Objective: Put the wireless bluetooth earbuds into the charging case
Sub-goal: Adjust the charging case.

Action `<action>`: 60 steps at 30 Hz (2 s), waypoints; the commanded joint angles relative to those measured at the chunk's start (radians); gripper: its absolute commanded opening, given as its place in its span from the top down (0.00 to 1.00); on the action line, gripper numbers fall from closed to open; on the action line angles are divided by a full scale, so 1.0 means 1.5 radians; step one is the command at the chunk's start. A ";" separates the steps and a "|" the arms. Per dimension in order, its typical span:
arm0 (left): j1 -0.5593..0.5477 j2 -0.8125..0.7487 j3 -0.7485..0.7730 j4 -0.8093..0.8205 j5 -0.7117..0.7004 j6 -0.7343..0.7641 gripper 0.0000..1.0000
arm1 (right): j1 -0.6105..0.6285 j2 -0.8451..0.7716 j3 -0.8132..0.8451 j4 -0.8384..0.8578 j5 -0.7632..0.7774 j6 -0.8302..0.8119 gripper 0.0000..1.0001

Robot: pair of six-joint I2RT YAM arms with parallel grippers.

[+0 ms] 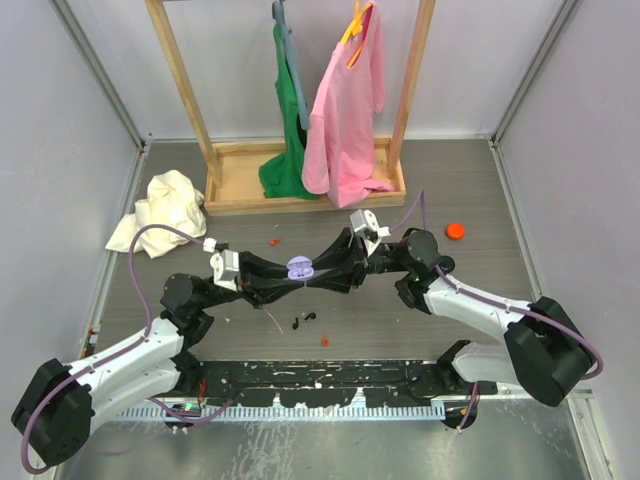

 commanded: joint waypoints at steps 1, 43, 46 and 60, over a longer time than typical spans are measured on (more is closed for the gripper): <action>0.001 0.006 0.036 0.065 0.013 -0.008 1.00 | -0.002 0.007 0.019 0.054 0.000 0.015 0.57; -0.008 -0.005 0.050 -0.008 0.016 0.027 1.00 | 0.006 0.033 0.033 0.082 -0.012 0.049 0.58; -0.011 0.002 0.050 0.002 0.014 0.023 1.00 | 0.006 0.037 0.031 0.085 -0.012 0.049 0.59; -0.012 -0.004 0.038 0.012 -0.017 0.022 1.00 | 0.006 0.042 0.025 0.081 -0.018 0.046 0.56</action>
